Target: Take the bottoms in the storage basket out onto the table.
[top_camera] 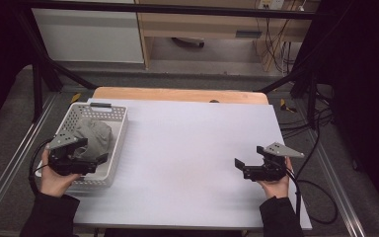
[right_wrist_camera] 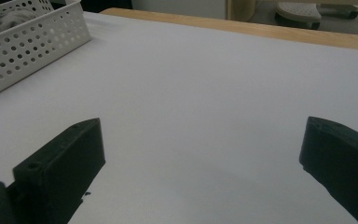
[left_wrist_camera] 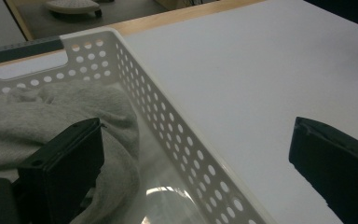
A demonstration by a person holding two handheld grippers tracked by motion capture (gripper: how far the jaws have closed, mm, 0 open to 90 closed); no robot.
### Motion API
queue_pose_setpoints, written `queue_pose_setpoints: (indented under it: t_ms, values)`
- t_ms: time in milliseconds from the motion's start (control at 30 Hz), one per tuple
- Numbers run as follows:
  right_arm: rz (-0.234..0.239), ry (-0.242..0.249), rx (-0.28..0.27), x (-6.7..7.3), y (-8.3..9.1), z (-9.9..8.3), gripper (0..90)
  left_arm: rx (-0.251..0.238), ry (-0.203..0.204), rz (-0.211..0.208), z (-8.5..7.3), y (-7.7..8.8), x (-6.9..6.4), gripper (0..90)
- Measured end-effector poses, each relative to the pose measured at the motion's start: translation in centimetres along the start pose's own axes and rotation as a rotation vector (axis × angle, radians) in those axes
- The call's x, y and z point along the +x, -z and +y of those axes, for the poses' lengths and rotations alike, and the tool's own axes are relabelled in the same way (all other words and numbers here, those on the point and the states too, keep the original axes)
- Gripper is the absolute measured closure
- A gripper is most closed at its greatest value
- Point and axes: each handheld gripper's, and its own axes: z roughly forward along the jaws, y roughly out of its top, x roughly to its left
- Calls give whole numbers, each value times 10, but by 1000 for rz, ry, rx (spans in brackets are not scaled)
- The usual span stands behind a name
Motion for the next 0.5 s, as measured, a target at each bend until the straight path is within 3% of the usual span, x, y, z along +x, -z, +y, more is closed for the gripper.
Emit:
queue_pose_setpoints:
  t_ms: [500]
  values:
    - [1,-3,0,0,-1,0,3,0,25,40,-1,8,15,34]
